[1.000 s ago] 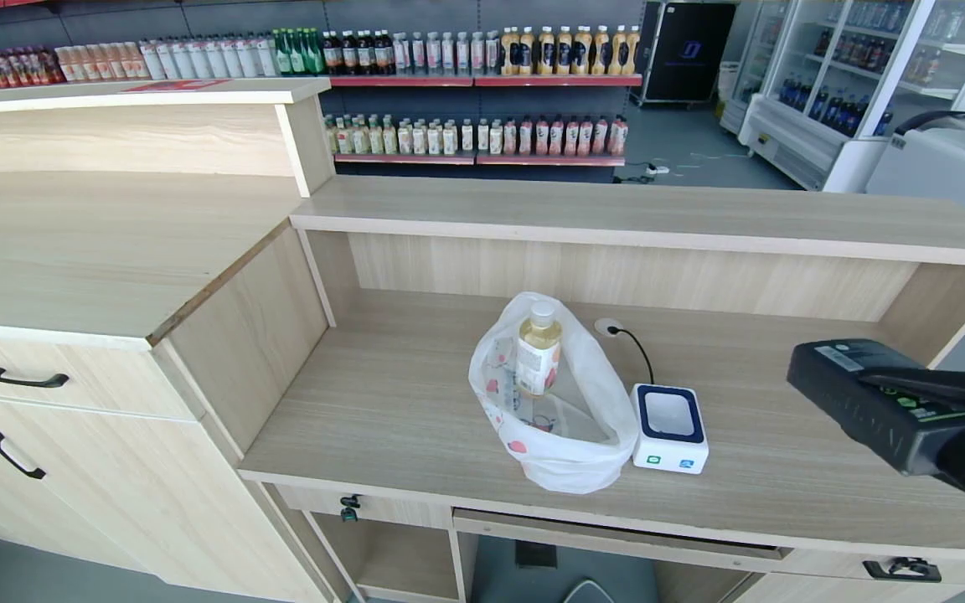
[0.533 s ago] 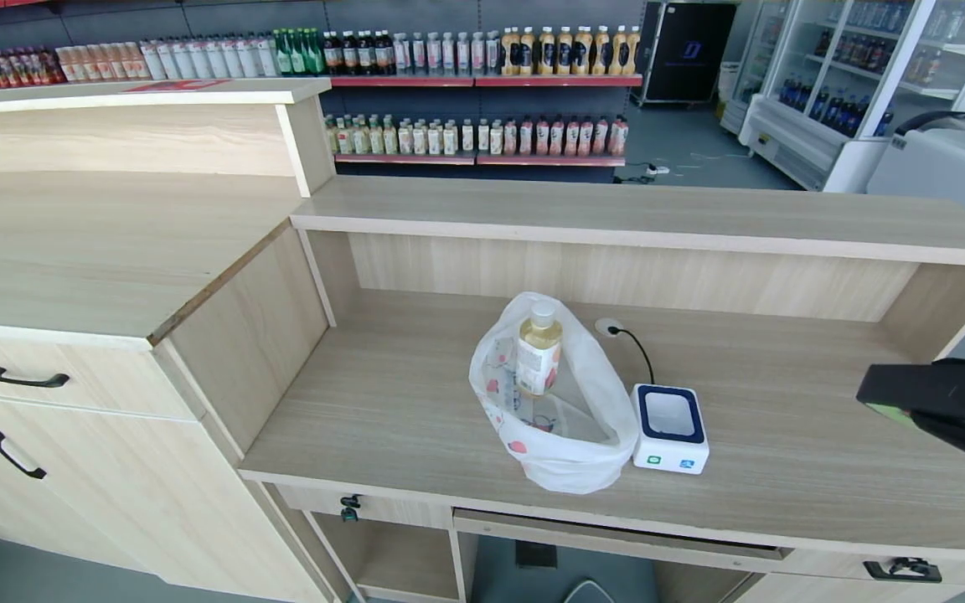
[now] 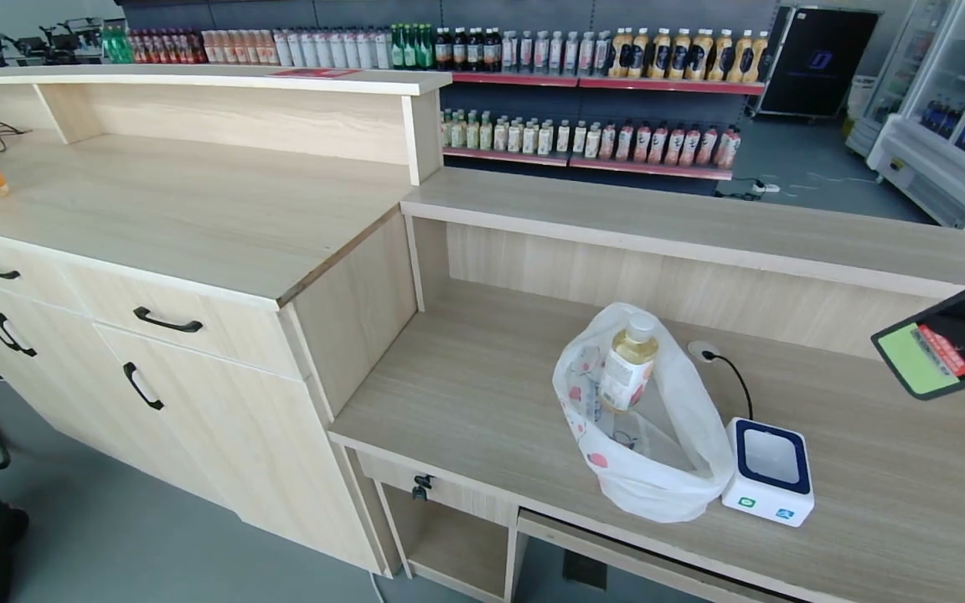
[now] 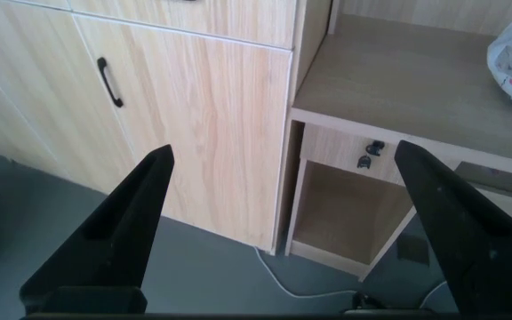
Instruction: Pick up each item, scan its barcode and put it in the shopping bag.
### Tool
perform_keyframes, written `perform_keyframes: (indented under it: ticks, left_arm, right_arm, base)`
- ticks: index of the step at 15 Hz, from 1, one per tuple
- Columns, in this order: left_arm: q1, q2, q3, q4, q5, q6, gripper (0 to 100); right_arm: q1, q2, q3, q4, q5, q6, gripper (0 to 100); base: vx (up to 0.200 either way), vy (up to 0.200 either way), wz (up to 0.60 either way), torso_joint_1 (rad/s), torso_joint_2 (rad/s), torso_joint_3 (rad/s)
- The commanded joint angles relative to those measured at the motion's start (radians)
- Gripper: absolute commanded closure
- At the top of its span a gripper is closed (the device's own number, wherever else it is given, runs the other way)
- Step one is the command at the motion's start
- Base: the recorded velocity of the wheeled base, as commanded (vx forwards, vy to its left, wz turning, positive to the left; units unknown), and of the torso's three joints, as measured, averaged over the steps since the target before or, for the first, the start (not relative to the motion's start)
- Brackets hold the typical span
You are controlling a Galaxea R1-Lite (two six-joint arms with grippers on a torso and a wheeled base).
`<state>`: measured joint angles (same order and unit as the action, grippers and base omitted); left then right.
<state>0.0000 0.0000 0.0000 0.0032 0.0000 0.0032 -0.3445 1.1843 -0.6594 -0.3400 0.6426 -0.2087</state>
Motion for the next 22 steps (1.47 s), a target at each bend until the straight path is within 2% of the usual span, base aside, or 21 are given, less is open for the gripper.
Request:
perform_keyframes:
  ticks: [1, 3, 4, 6, 9, 13, 22]
  left_arm:
    - [0.002, 0.002, 0.0, 0.0, 0.0, 0.0, 0]
    - [0.002, 0.002, 0.0, 0.0, 0.0, 0.0, 0]
    - [0.002, 0.002, 0.0, 0.0, 0.0, 0.0, 0]
    - [0.002, 0.002, 0.0, 0.0, 0.0, 0.0, 0]
    - [0.002, 0.002, 0.0, 0.0, 0.0, 0.0, 0]
    - [0.002, 0.002, 0.0, 0.0, 0.0, 0.0, 0]
    - [0.002, 0.002, 0.0, -0.002, 0.0, 0.0, 0]
  right_arm:
    - [-0.01, 0.275, -0.091, 0.006, -0.149, 0.118, 100]
    - [-0.008, 0.39, -0.126, 0.03, -0.152, 0.259, 100]
    - [-0.007, 0.431, -0.146, 0.098, -0.133, 0.27, 100]
    - [-0.007, 0.482, -0.174, 0.174, -0.024, 0.252, 100]
    - [-0.007, 0.557, -0.167, 0.182, 0.083, 0.15, 100]
    - [-0.01, 0.632, -0.172, 0.18, 0.083, -0.009, 100]
    - [-0.004, 0.704, -0.194, 0.17, 0.091, -0.028, 100]
  base:
    - [0.0, 0.0, 0.0, 0.0, 0.0, 0.0]
    - [0.0, 0.0, 0.0, 0.0, 0.0, 0.0]
    - [0.0, 0.0, 0.0, 0.0, 0.0, 0.0]
    - [0.0, 0.0, 0.0, 0.0, 0.0, 0.0]
    - [0.0, 0.0, 0.0, 0.0, 0.0, 0.0]
    - [0.0, 0.0, 0.0, 0.0, 0.0, 0.0]
    - [0.0, 0.0, 0.0, 0.0, 0.0, 0.0]
